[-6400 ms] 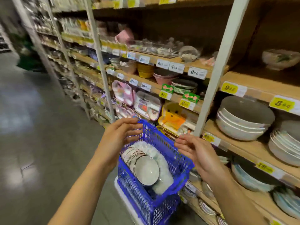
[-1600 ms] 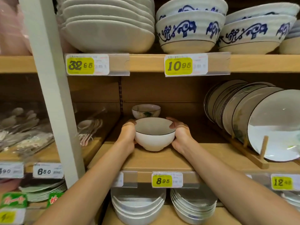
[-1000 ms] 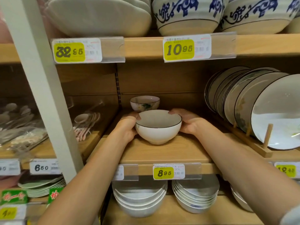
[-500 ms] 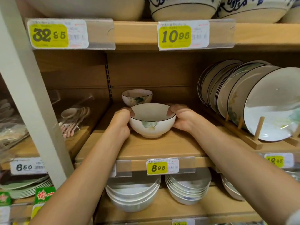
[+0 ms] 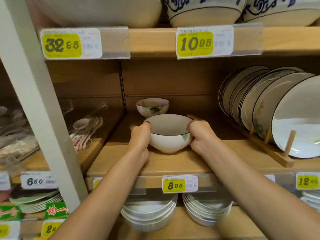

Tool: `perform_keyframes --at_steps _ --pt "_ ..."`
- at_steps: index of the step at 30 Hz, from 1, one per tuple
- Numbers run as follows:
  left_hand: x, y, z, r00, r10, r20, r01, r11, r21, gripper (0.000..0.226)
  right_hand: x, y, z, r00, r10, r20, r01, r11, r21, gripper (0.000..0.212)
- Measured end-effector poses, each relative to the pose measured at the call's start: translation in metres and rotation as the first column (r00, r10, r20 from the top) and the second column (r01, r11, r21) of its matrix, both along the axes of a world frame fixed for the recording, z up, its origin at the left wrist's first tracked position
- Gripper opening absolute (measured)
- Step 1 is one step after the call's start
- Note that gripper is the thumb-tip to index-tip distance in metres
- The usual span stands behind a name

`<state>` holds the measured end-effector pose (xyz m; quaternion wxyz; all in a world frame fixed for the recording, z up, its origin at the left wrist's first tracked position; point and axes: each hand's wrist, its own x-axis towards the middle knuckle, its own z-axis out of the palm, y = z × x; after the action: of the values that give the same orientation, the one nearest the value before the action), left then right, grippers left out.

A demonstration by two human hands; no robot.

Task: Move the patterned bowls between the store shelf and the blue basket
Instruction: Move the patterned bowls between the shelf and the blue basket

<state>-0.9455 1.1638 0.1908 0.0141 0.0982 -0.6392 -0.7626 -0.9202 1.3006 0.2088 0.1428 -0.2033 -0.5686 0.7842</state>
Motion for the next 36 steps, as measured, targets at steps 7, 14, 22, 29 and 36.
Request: perform_keyframes --at_steps 7,14,22,29,36 --pt "-0.008 -0.012 0.019 0.989 -0.120 0.092 0.101 0.977 0.190 0.021 -0.029 0.043 0.017 0.790 0.609 0.072 -0.613 0.783 0.105 0.060" --pt "-0.007 -0.006 0.013 0.998 0.054 0.028 -0.057 0.989 0.138 0.028 -0.015 0.021 0.003 0.992 0.104 0.075 -0.118 0.972 0.203 0.018" --pt "0.008 0.003 0.001 0.998 0.061 0.004 -0.061 0.991 0.122 0.053 0.000 0.006 -0.007 0.999 0.037 -0.002 -0.037 0.997 0.063 0.041" --pt "0.011 -0.011 0.000 0.999 -0.031 -0.026 0.035 0.985 0.169 0.039 -0.010 0.020 -0.002 0.985 0.174 0.019 -0.172 0.983 -0.062 0.007" --pt "0.011 -0.004 -0.005 0.992 -0.069 -0.104 0.087 0.982 0.171 0.053 -0.007 0.000 -0.016 0.980 0.188 -0.071 -0.192 0.980 -0.054 0.024"
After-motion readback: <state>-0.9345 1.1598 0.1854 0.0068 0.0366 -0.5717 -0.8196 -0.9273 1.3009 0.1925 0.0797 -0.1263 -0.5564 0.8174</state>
